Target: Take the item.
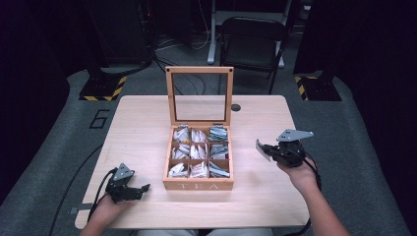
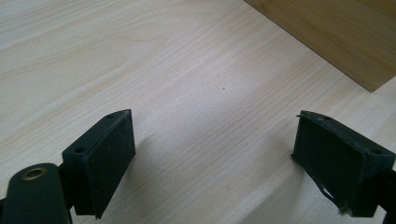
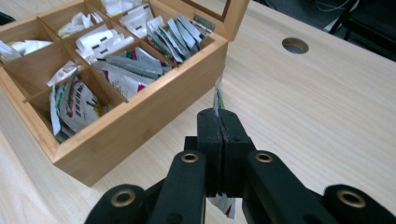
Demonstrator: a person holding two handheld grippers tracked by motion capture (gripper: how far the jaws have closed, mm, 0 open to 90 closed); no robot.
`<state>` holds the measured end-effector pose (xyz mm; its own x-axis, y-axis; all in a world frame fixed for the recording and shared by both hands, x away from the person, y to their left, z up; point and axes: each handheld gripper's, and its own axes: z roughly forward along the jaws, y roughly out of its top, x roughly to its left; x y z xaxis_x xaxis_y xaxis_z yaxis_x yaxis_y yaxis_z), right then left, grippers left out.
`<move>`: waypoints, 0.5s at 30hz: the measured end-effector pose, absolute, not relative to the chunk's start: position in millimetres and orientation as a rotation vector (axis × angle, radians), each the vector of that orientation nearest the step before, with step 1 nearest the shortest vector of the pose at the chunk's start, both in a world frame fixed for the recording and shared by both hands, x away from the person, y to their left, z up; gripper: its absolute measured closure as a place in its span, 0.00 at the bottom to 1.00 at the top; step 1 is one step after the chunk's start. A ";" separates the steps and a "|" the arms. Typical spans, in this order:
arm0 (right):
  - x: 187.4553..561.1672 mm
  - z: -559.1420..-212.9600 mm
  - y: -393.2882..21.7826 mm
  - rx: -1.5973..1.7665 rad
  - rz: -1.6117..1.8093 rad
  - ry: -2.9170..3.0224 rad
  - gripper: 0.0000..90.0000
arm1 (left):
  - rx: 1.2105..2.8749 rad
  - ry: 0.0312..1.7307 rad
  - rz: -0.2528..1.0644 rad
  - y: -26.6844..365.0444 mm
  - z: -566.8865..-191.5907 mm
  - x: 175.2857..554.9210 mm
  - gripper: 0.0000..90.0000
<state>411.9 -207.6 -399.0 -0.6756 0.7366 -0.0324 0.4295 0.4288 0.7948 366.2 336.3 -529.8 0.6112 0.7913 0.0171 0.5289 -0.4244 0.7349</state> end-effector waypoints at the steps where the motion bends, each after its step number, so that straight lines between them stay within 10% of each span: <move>1: 411.8 -400.4 -208.6 0.997 1.117 2.314 0.99 | 2.128 1.033 0.475 336.3 -529.8 366.2 0.14; 15: 406.7 -422.3 -216.9 1.035 1.074 2.298 0.99 | 2.127 1.035 0.475 336.3 -529.8 366.2 0.14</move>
